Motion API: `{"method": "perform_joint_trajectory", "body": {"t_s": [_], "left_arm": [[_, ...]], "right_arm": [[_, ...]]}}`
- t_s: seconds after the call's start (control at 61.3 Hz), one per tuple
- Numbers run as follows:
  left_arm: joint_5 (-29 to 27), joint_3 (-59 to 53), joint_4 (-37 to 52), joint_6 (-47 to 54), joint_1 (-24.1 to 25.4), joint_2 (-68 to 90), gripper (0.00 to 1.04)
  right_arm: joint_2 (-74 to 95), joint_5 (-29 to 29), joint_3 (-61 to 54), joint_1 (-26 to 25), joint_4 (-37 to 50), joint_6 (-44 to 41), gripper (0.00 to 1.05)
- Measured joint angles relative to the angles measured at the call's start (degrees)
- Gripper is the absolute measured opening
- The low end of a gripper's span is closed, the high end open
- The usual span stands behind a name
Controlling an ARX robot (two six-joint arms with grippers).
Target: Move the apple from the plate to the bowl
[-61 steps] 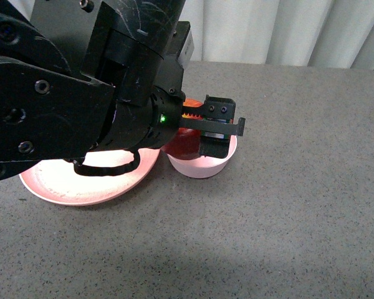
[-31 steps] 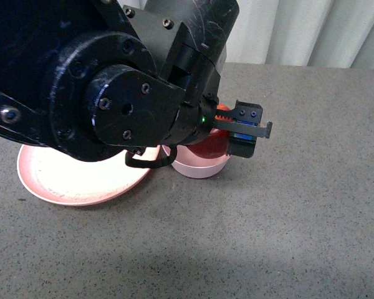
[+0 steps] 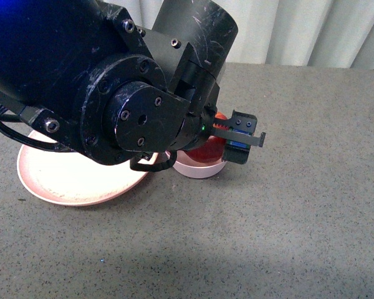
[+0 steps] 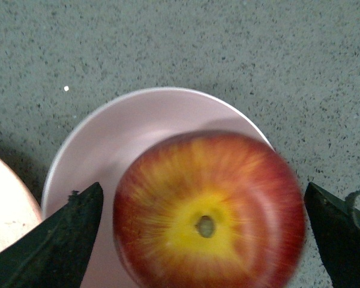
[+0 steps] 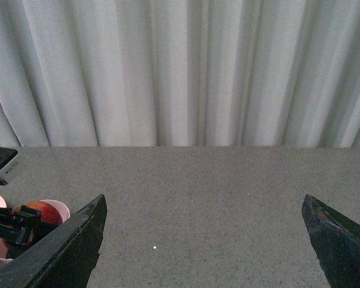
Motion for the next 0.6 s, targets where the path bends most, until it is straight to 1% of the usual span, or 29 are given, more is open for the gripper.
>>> {"method": "perform_joint_trajectory", "body": {"t_s": [0.082,0.179,0.375,0.44,0.538,0.555,0.587,0.604], "left_arm": [[0.1,-0.1,0.1,0.0,-0.1,-0.5,0.98],[-0.2,-1.1,1.6,-0.1,-0.2,-1.7,0.98],[-1.5,-6.5,6.1,-0.4,0.2,-8.7,0.98],[-1.6,-9.4,8.5,-0.4,0.9,-12.1,0.98],[-2.0,-12.6,9.2,-0.4,2.1,-15.7,0.98],[-2.6,-13.0,9.5,-0.2,2.2,-16.0,0.98],[-7.0,-15.1,14.6,1.5,2.3,-16.0,0.94],[-10.6,-16.8,19.9,2.2,2.5,-16.0,0.91]], "right_arm": [[0.0,0.0,0.0,0.0,0.0,0.0,0.95],[0.0,0.0,0.0,0.0,0.0,0.0,0.95],[0.0,0.0,0.0,0.0,0.0,0.0,0.95],[0.0,0.0,0.0,0.0,0.0,0.0,0.95],[0.0,0.0,0.0,0.0,0.0,0.0,0.95],[0.0,0.0,0.0,0.0,0.0,0.0,0.95],[0.0,0.0,0.0,0.0,0.0,0.0,0.95],[0.0,0.0,0.0,0.0,0.0,0.0,0.95]]}}
